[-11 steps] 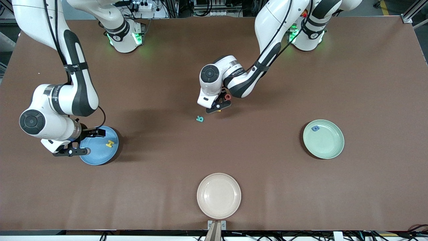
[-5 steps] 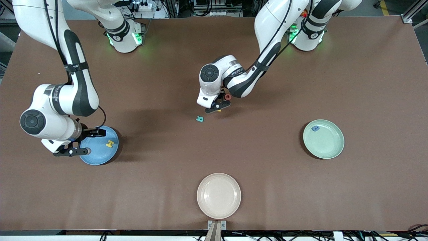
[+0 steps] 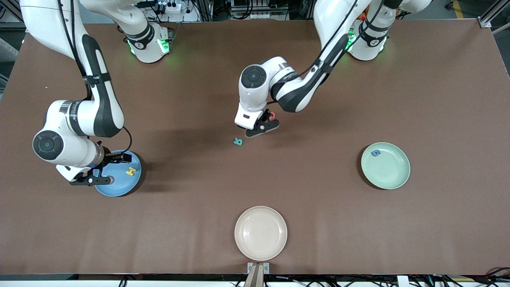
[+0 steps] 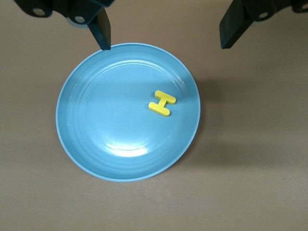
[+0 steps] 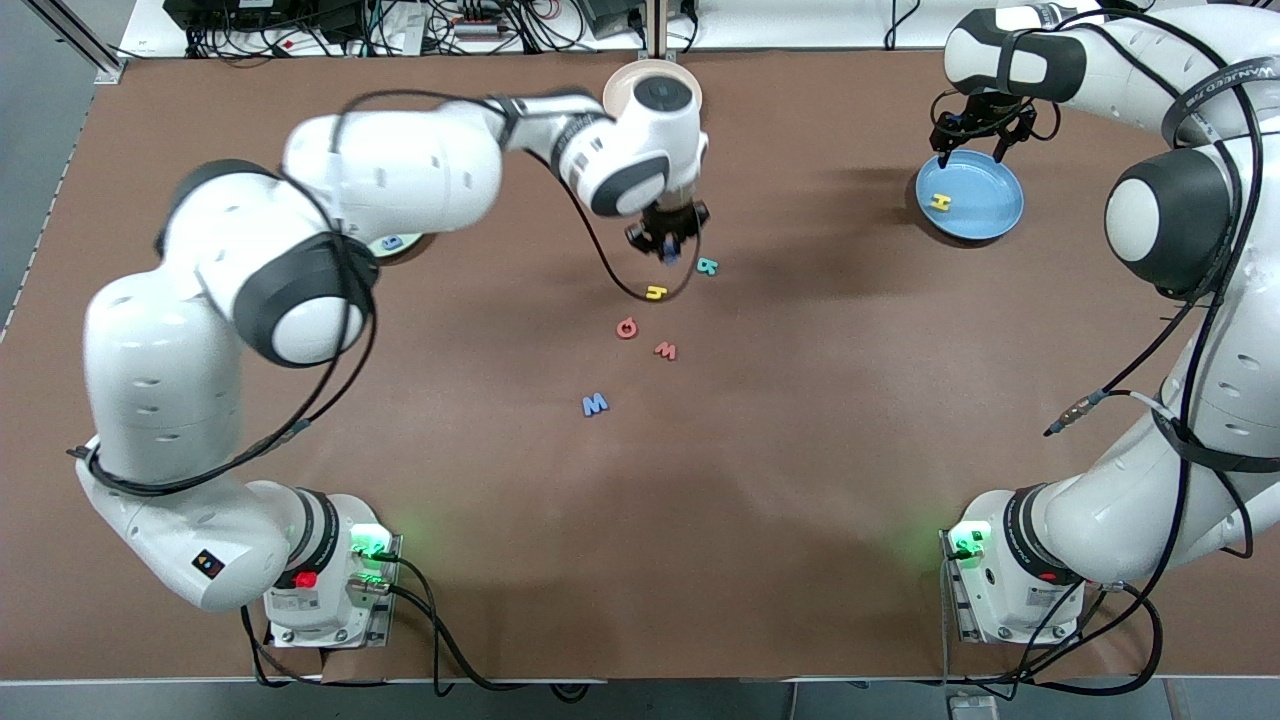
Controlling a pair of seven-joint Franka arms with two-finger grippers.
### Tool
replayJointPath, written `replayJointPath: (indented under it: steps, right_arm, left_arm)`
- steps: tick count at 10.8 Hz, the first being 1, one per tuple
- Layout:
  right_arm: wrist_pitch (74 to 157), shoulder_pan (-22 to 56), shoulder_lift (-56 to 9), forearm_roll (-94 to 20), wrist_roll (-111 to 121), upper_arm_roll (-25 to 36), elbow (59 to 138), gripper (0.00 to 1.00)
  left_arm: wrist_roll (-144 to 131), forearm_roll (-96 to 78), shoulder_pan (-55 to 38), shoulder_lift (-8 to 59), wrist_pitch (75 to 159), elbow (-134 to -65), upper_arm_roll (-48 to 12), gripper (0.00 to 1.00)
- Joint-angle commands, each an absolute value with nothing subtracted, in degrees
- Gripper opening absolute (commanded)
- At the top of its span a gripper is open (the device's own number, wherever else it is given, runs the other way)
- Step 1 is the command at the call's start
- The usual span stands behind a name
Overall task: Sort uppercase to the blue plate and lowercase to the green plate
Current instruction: 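Lift the blue lowercase m with the left gripper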
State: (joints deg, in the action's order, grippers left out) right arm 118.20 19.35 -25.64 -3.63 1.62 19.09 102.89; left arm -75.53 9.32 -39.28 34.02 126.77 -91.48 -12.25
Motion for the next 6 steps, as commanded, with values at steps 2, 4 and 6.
replayJointPath:
  steps: [2,4,6]
  right_arm:
    - [114.80,22.84,-23.91,-3.87,-8.67,17.33,103.71,1.00]
    - [112.86,24.34,-22.77,-4.22,-13.34,13.82,103.80,1.00]
    - [112.50,24.61,-22.24,-7.89,-14.67,8.99,103.97,1.00]
  left_arm:
    - [-64.83,12.22,-33.69,25.60,120.08,-93.16,-11.51,0.00]
    - [-53.24,11.52,-28.07,21.99,114.46,-93.34,-11.60,0.00]
    - [-40.50,10.90,-20.69,19.35,109.36,-94.04,-12.04,0.00]
